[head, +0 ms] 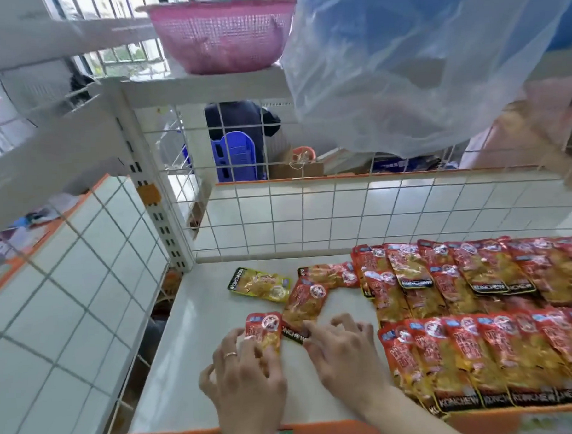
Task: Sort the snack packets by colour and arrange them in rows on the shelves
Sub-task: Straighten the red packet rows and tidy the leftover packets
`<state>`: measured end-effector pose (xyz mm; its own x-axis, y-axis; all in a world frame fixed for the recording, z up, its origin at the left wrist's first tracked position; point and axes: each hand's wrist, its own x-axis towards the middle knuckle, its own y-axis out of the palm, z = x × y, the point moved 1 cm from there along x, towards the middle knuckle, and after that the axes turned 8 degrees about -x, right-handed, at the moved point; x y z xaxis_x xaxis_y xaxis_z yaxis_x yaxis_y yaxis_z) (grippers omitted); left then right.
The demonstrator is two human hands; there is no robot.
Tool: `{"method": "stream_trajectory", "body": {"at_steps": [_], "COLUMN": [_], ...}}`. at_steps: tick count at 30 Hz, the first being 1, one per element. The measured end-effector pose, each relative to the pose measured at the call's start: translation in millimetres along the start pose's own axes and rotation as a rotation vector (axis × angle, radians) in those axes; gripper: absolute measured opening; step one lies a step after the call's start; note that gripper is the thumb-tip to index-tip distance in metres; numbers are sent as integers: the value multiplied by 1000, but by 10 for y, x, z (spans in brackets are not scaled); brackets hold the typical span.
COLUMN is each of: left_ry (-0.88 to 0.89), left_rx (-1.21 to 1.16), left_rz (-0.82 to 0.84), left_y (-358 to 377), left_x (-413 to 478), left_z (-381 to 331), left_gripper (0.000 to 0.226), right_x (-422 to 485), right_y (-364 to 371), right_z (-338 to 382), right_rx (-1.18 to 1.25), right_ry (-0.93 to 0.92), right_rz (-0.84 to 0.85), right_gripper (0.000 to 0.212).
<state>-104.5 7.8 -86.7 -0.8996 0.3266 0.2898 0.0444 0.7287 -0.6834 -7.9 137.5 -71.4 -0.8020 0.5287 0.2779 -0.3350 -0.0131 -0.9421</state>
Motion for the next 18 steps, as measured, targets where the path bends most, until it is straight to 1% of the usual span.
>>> {"method": "stream_trajectory", "body": {"at_steps": [1, 2, 3, 5, 6, 8, 10, 12, 13, 15, 18], "left_ry": [-20, -41, -30, 6, 9, -38, -127, -198, -214, -201, -136], "left_rx": [-24, -53, -83, -110, -101, -56, 12, 86, 120, 131, 61], "left_rz": [-23, -49, -81, -133, -134, -75, 12, 105, 142, 192, 219], "left_y": [-3, -27, -32, -56, -75, -65, -63, -75, -86, -94, -124], "left_x": [6, 9, 9, -19, -29, -26, 1, 37, 49, 57, 43], "left_z": [-8, -23, -17, -20, -33, -39, -46, -71, -92, -115, -128], "left_gripper": [6, 10, 14, 11, 10, 20, 35, 46, 50, 52, 50], "right_x": [-36, -68, -98, -146, -157, -145, -100, -30, 5, 66, 126], "right_y": [-32, -60, -78, -91, -100, -129, -164, -205, -228, -255, -271], "right_z": [-23, -46, -69, -104, -106, -81, -45, -16, -1, 33, 91], "right_rx": [25, 59, 91, 141, 168, 186, 131, 44, 27, 71, 181], "right_ry": [1, 3, 10, 43, 71, 130, 184, 233, 263, 321, 418], "right_rz": [-11, -25, -31, -31, -20, 18, 110, 230, 283, 359, 446], "right_gripper": [25, 24, 25, 27, 25, 23, 37, 53, 57, 57, 49]}}
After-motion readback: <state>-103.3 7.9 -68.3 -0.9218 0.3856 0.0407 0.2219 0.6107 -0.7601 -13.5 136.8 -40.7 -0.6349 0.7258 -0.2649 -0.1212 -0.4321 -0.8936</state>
